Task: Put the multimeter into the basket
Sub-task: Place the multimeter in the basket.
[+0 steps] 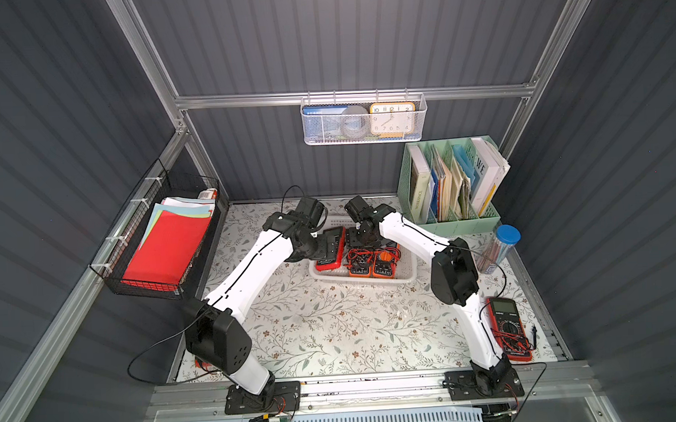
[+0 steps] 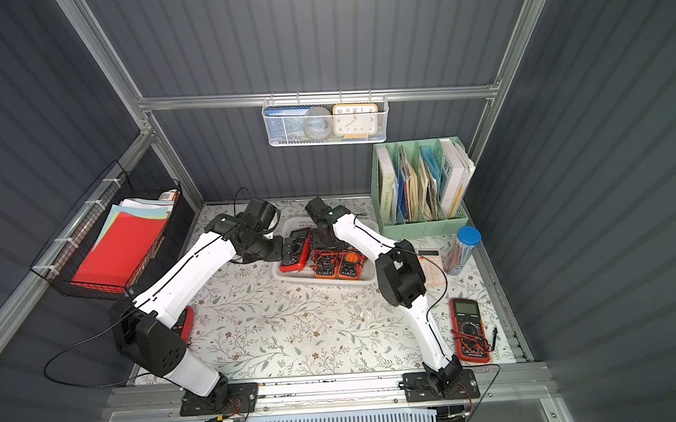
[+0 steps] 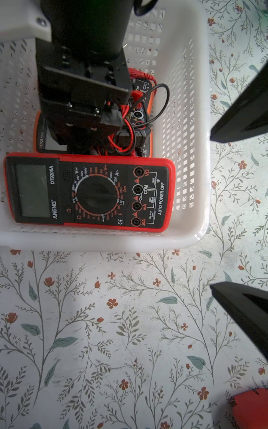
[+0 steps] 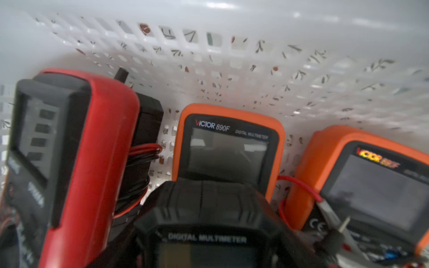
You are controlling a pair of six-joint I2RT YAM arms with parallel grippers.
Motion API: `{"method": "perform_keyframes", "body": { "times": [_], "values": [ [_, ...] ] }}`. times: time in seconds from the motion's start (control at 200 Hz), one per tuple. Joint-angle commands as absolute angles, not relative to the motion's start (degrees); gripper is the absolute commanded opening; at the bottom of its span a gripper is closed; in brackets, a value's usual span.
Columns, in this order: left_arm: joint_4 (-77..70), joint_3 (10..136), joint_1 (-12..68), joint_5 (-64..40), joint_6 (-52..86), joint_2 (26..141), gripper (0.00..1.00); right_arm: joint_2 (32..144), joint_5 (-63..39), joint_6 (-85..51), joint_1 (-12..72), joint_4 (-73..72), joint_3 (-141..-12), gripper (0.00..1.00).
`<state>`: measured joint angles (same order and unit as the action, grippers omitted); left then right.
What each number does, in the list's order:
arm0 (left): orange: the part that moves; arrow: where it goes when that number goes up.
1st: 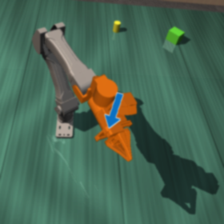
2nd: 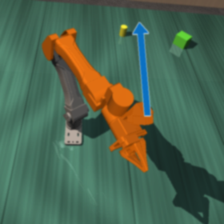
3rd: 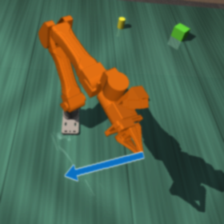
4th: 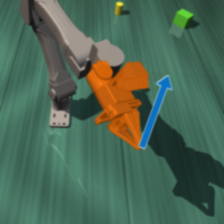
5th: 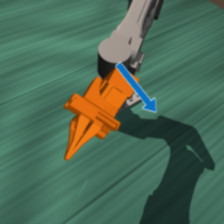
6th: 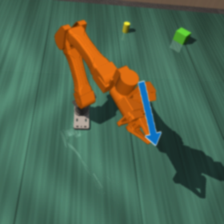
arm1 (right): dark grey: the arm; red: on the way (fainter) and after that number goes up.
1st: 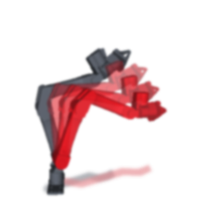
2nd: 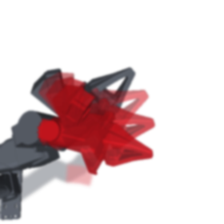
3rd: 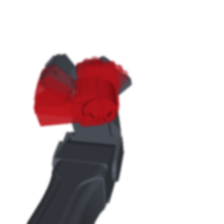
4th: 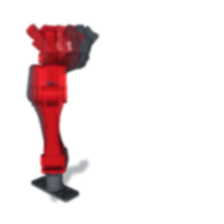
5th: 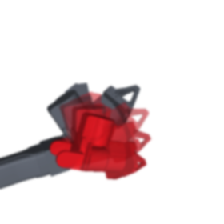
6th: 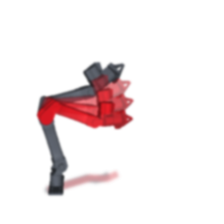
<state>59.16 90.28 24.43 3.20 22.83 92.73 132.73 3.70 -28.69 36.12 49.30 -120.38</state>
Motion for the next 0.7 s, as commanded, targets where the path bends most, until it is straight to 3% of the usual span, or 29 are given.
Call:
{"method": "perform_keyframes", "body": {
  "times": [0.0,0.34,0.695],
  "values": [
    [60.3,90.2,24.3,2.5,23.5,91.0,0.99,133.0,3.9,-28.8,36.9,51.2,-122.6,0.82],
    [59.8,90.3,24.3,1.6,23.4,91.2,0.99,130.5,4.5,-29.0,36.9,51.8,-124.5,0.99],
    [59.9,91.6,24.3,1.1,21.8,92.2,0.99,122.4,9.1,-30.2,35.7,53.5,-124.3,0.99]
  ]
}}
